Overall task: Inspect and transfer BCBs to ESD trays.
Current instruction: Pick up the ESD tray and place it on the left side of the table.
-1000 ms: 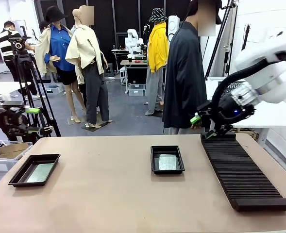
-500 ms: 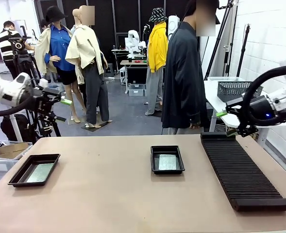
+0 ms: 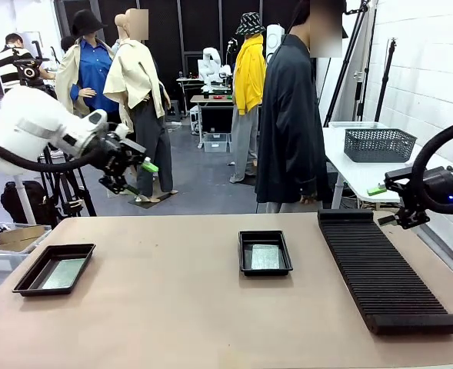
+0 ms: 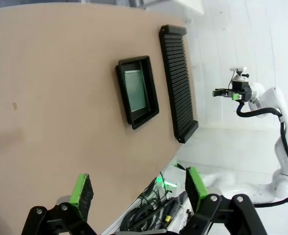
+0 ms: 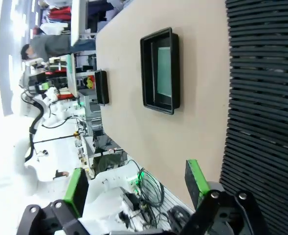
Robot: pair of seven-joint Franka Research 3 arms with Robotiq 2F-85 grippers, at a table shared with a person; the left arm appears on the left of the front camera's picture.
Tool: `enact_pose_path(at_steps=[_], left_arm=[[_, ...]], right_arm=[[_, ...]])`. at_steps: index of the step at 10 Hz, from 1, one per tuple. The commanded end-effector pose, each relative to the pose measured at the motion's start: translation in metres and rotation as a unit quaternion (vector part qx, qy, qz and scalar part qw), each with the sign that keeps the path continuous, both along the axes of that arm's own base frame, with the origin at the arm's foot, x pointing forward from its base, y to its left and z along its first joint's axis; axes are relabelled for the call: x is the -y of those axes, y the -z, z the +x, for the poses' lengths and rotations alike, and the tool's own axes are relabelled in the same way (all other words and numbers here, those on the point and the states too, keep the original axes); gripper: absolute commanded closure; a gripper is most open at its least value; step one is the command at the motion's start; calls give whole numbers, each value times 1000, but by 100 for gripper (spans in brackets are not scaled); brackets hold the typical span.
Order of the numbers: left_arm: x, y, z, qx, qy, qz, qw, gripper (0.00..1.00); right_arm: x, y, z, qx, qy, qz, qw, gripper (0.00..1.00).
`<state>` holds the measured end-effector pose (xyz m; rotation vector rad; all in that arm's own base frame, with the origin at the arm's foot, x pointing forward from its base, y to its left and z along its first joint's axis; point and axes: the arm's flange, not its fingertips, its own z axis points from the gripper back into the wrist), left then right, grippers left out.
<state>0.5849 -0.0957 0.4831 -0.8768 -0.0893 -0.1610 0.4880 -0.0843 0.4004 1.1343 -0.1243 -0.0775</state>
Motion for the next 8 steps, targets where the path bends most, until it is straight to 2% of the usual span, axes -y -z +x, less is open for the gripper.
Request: enact_pose_path(at_steps=[1,4,6,7,8], left_arm=[[31,-1,15,-9,11,58,998,0],[90,0,20,-16,35,108,993,0],[119,6,23,-23,8,130,991,0],[132,11,25,-14,-12,148,989,0],[144,15,24,-25,-19,147,989,0]], right_arm=[[14,8,13,15,-7,30,999,0],[30,23,21,8,7,53,999,0],[36,26,21,14,14,66,998,0],[29,25,18,-4,13,36,999,0],[29,25,18,-4,13,36,999,0]])
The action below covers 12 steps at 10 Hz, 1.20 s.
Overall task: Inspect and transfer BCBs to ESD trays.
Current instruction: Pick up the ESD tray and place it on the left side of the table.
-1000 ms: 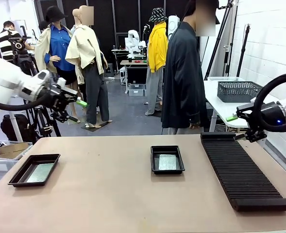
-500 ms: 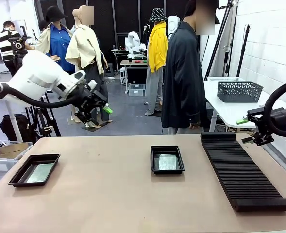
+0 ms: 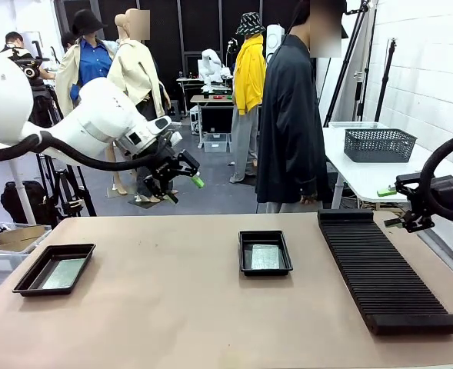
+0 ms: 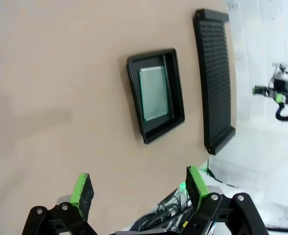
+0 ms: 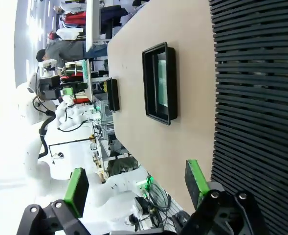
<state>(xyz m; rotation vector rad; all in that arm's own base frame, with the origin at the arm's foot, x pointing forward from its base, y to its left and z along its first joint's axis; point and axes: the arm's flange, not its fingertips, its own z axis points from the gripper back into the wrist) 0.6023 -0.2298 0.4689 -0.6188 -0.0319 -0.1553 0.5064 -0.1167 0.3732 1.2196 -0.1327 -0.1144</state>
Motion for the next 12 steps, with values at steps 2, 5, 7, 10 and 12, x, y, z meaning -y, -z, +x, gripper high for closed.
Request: enact_pose_path(at_steps=[2,5,7,10,12], left_arm=[[37,19,13,-9,-45,36,998,0],[71,45,18,-18,-67,51,996,0],[93,66,14,-15,-88,64,994,0],[123,95,9,-9,-81,87,993,0],[137,113,4,3,-84,108,991,0]], right_arm=[[-3,-3,0,-1,-2,-8,1000,0],[-3,-3,0,-1,-2,-8,1000,0],[-3,-3,0,-1,-2,-8,1000,0],[-3,-3,0,-1,-2,-8,1000,0],[-3,-3,0,-1,-2,-8,1000,0]])
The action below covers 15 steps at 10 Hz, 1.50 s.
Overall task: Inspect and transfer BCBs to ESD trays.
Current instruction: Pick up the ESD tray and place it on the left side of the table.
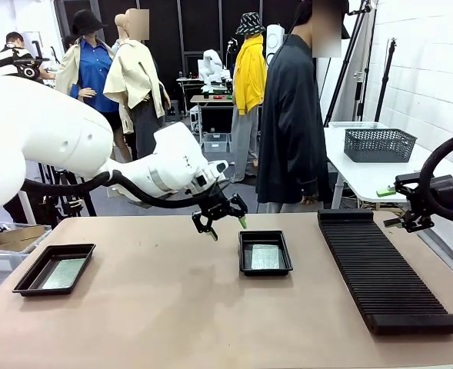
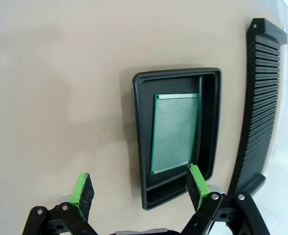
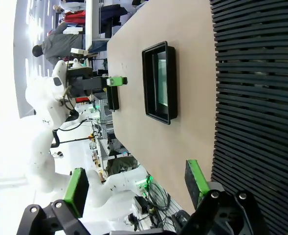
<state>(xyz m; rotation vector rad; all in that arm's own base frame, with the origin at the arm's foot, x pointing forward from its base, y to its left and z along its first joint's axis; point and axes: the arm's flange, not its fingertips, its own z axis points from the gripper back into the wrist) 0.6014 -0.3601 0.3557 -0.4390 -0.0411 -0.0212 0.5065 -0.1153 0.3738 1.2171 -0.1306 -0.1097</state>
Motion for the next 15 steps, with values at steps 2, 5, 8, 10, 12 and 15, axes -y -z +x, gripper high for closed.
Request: enact_pose_path(at_steps=[2,5,8,10,12,15], left_arm=[[22,15,0,24,-16,41,999,0],[39,28,1,30,-6,49,998,0],[52,31,3,35,-2,68,997,0],[53,33,3,33,7,74,997,4],[53,32,4,26,12,72,997,17],[52,34,5,11,12,67,998,42]], right_arm=[[-2,-2,0,-1,0,-6,1000,0],[-2,-2,0,-1,0,-6,1000,0],[-2,-2,0,-1,0,-6,1000,0],[-2,-2,0,-1,0,-6,1000,0],[-2,-2,0,-1,0,-6,1000,0],[-2,-2,0,-1,0,-6,1000,0]])
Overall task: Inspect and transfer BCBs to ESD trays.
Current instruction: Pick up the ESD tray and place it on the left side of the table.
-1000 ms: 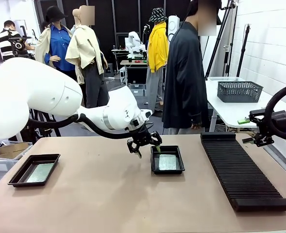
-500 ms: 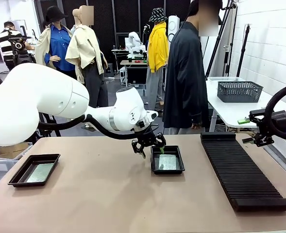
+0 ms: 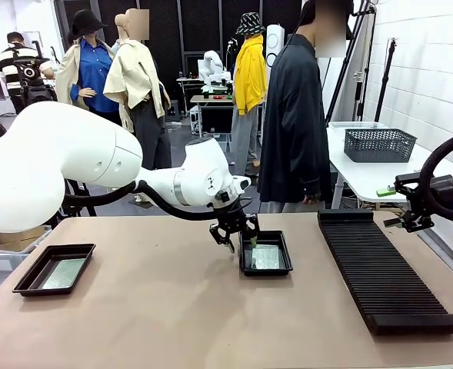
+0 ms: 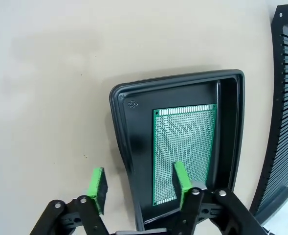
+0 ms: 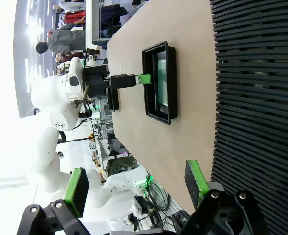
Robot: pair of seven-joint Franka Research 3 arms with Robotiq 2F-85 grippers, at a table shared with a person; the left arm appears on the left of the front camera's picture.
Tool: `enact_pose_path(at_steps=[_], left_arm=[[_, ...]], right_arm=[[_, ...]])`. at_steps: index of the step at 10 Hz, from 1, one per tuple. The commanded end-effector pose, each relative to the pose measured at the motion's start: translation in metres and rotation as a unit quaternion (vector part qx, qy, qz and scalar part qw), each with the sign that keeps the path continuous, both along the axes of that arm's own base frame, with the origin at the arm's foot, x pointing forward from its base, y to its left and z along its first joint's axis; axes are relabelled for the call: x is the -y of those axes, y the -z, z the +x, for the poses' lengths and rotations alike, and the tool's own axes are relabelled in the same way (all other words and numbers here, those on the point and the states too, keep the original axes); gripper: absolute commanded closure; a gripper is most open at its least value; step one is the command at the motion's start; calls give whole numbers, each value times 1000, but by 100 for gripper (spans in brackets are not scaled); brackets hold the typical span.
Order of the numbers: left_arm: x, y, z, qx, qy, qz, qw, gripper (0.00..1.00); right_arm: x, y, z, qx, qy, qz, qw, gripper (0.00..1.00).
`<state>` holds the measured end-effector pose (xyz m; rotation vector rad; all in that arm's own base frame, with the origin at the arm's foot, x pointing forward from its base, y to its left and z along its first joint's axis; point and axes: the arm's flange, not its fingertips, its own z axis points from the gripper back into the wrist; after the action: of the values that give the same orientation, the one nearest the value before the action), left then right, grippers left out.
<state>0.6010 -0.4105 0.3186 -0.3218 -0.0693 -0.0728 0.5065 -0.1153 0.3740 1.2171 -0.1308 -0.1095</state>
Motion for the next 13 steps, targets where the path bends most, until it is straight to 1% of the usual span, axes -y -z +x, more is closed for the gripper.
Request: enact_pose_path(at_steps=[1,3,4,6,7,8,9,10,11,13], left_arm=[[0,-2,5,-11,-11,8,1000,50],[-4,-4,5,-11,-13,7,1000,66],[-5,-4,4,-12,-4,6,1000,75],[-8,-4,4,-12,-10,9,1000,96],[-10,-5,4,-13,-11,7,1000,100],[-11,-5,5,-16,-16,3,1000,100],[-13,-5,3,-31,-5,3,999,100],[-15,-7,3,-38,0,-1,999,100],[-8,0,4,-12,-5,4,1000,100],[-8,0,4,-12,-5,4,1000,100]], right_arm=[[-2,-2,0,-1,0,-6,1000,0],[-2,-2,0,-1,0,-6,1000,0],[-2,-2,0,-1,0,-6,1000,0],[-2,-2,0,-1,0,-6,1000,0],[-2,-2,0,-1,0,-6,1000,0],[-2,-2,0,-1,0,-6,1000,0],[-2,-2,0,-1,0,-6,1000,0],[-2,-2,0,-1,0,-6,1000,0],[-2,-2,0,-1,0,-6,1000,0],[-2,-2,0,-1,0,-6,1000,0]])
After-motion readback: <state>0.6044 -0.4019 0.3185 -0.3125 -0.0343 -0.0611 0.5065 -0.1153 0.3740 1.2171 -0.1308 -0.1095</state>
